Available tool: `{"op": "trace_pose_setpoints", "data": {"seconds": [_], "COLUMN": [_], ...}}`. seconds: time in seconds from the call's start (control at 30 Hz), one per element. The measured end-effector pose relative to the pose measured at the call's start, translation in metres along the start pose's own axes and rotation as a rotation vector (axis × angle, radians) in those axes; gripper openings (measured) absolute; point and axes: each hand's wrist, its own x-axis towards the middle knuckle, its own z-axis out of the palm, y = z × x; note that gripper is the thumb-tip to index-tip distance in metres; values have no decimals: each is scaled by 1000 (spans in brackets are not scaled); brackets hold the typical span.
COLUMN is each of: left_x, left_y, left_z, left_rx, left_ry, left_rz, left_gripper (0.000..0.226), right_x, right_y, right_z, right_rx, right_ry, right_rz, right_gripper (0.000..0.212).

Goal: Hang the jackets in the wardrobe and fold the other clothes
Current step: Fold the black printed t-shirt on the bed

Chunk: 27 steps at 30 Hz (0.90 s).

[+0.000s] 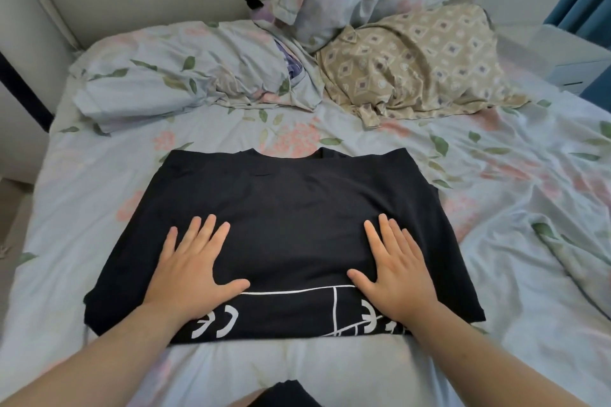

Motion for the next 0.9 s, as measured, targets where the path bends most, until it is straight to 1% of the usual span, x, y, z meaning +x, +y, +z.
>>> {"op": "trace_pose_setpoints", "data": {"seconds": [0.13,0.23,0.3,0.33,0.43,0.5,0.53,0.6,0.67,0.7,0.77,0.8,0.83,0.9], "left_x": [7,14,16,12,-9,-36,-51,-77,-93,-94,-86,-81,-78,-72], "left_y": [-4,-1,-1,-2,-12,-31,-45,-72,-93,-97,-94,-90,-87,-79], "left_z": [8,0,-11,-18,-22,-13,-8,1,2,-4,-22,-32,-42,-63], "left_rx": [-8,-27,-46,-57,-105,-104,-128,-300,-547,-724,-1092,-1222,-1342,-1503], "left_ry": [-45,-155,-231,-240,-141,-59,-16,55,57,21,-50,-125,-218,-374], "left_rz": [8,-7,5,14,-73,-209,-293,-439,-596,-673,-836,-920,-970,-1042], "left_gripper": [119,124,122,116,85,78,78,72,62,59,50,43,32,15], "right_x": [6,9,12,11,1,-20,-33,-62,-83,-86,-79,-74,-70,-64], "right_y": [4,4,3,3,5,12,19,39,55,59,63,64,65,62], "right_z": [7,-1,-11,-18,-32,-40,-42,-47,-55,-59,-69,-75,-81,-96], "right_rx": [-16,-41,-26,-3,119,220,249,304,458,586,922,1094,1236,1393], "right_ry": [-38,-134,-208,-226,-167,-76,-17,45,29,9,-50,-94,-158,-321], "right_rz": [-17,-20,-26,-28,-22,54,145,424,661,740,880,949,1004,1098], "right_gripper": [95,98,97,95,77,59,52,46,51,55,58,51,39,13]}}
